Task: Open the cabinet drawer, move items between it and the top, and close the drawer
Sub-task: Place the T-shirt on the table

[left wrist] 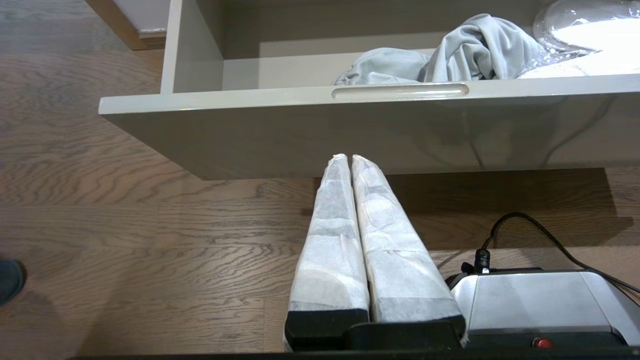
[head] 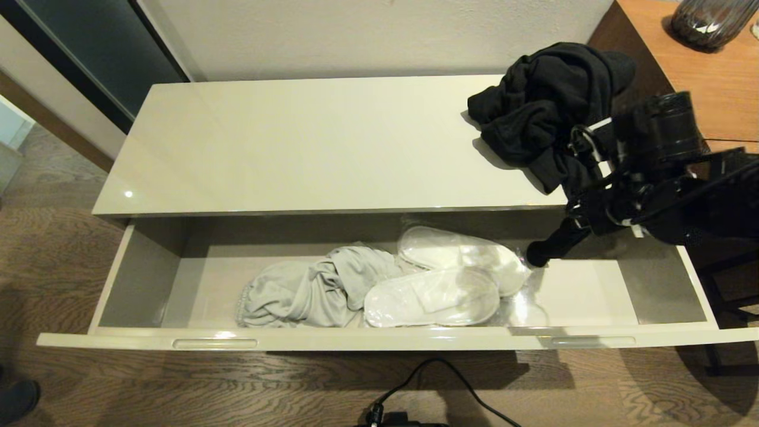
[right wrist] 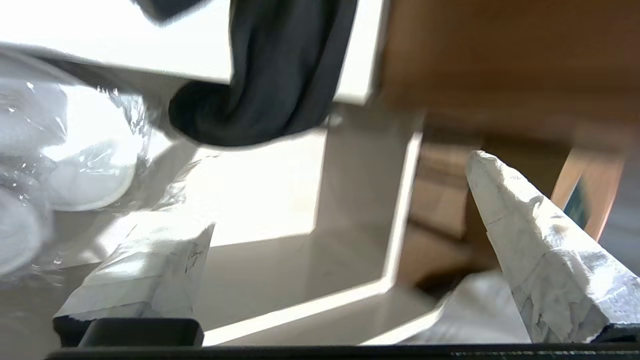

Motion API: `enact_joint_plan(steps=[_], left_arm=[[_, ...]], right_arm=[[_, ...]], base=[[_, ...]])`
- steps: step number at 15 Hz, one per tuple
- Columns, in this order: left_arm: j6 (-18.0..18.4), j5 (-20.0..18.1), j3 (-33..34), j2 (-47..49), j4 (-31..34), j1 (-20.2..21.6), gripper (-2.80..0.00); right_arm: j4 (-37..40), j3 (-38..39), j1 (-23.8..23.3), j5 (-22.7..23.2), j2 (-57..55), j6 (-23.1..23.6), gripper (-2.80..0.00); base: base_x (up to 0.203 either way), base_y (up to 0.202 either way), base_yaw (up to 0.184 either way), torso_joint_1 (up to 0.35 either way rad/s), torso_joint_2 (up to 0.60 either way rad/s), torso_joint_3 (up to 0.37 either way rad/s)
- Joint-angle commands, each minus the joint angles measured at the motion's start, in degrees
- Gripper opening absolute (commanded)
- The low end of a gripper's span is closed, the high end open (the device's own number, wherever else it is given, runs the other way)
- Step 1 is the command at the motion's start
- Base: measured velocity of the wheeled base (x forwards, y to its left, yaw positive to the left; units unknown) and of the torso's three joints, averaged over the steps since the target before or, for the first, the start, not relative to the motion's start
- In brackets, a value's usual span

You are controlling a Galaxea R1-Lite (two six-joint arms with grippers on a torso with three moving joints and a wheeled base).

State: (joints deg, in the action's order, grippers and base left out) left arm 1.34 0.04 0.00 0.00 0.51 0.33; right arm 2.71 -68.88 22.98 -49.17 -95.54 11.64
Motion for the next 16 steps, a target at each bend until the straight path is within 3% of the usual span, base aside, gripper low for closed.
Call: enact_joint_plan(steps=[1,2,5,8,10,11,14,16], left_arm=[[0.0,0.0,0.0,0.1,0.0,0.0,-2.8],[0.0,0.0,0.0,0.1,0.0,0.0,-2.8],[0.0,0.0,0.0,0.1,0.0,0.0,-2.8],[0.0,0.0,0.0,0.1,0.0,0.0,-2.8],[0.0,0.0,0.0,0.1,0.0,0.0,-2.8],[0.0,0.0,0.0,0.1,0.0,0.0,-2.8],[0.0,0.0,0.0,0.1,0.0,0.0,-2.8],[0.0,0.0,0.0,0.1,0.0,0.0,-2.8]], right_arm=[[0.1,2.1,1.3,-1.6,-3.4,-4.5,0.0],[0.0,3.7,1.7,-2.0,-5.1,-8.3,0.0],[-1.8,5.8,1.5,-2.5,-7.8,-13.0,0.0],[-10.4,9.8,1.3,-2.7,-10.0,-13.4,0.0],[-11.4,10.3,1.1,-2.7,-10.4,-13.2,0.0],[-14.8,10.5,-0.1,-2.5,-11.8,-11.9,0.0],[-35.5,11.2,-4.2,-1.3,-19.2,-4.6,0.0],[-42.3,11.5,-6.3,-0.1,-21.7,0.0,0.0]], base=[[0.0,0.0,0.0,0.0,0.0,0.0],[0.0,0.0,0.0,0.0,0.0,0.0],[0.0,0.0,0.0,0.0,0.0,0.0],[0.0,0.0,0.0,0.0,0.0,0.0],[0.0,0.0,0.0,0.0,0.0,0.0],[0.0,0.0,0.0,0.0,0.0,0.0],[0.0,0.0,0.0,0.0,0.0,0.0],[0.0,0.0,0.0,0.0,0.0,0.0]])
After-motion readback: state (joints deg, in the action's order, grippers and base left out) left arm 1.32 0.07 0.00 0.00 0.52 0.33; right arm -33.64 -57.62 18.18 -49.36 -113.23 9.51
